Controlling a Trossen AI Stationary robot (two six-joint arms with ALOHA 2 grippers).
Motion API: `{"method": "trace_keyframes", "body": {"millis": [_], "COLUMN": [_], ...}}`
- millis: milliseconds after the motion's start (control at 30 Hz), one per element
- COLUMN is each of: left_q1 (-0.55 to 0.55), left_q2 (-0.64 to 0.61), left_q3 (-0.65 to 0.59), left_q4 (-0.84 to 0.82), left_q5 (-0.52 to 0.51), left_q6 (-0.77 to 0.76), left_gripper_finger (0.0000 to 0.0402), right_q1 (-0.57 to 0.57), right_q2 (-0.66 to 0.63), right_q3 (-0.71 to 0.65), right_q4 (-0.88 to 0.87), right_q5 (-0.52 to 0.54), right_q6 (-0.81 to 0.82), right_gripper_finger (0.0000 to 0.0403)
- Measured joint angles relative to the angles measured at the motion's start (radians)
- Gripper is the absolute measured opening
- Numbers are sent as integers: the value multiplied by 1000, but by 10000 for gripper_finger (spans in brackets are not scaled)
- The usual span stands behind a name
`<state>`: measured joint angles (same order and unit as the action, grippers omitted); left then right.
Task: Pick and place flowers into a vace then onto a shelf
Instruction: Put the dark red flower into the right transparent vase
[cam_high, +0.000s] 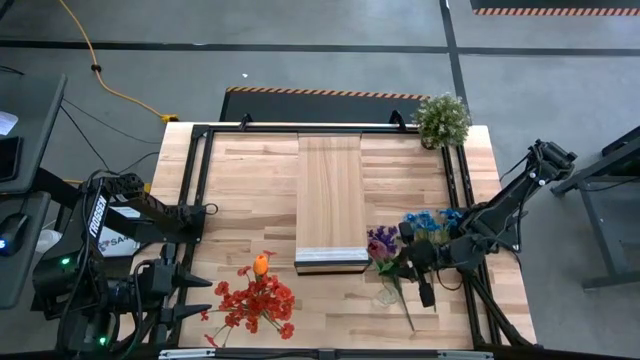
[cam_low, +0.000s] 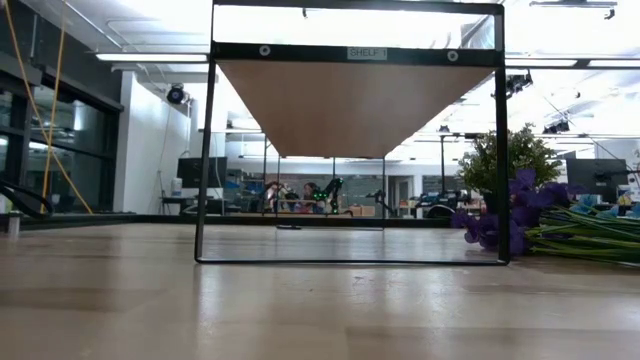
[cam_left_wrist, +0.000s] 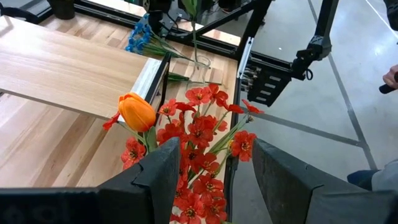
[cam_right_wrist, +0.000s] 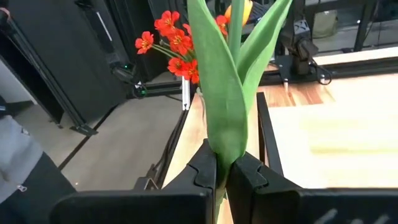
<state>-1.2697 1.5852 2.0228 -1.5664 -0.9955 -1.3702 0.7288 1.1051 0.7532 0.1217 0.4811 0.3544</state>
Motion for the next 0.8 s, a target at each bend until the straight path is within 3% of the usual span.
{"method": "trace_keyframes", "body": {"millis": [800], "left_q1": [0], "left_q2": [0], "left_q3": [0], "left_q4": [1], "left_q5": [0], "left_q6": [0], "left_gripper_finger": [232], "right_q1": [1], "right_q2": [0], "right_q3": [0], "right_q4": [-6], "right_q5": [-55], "right_q6": [118], "right_gripper_finger": [25]}}
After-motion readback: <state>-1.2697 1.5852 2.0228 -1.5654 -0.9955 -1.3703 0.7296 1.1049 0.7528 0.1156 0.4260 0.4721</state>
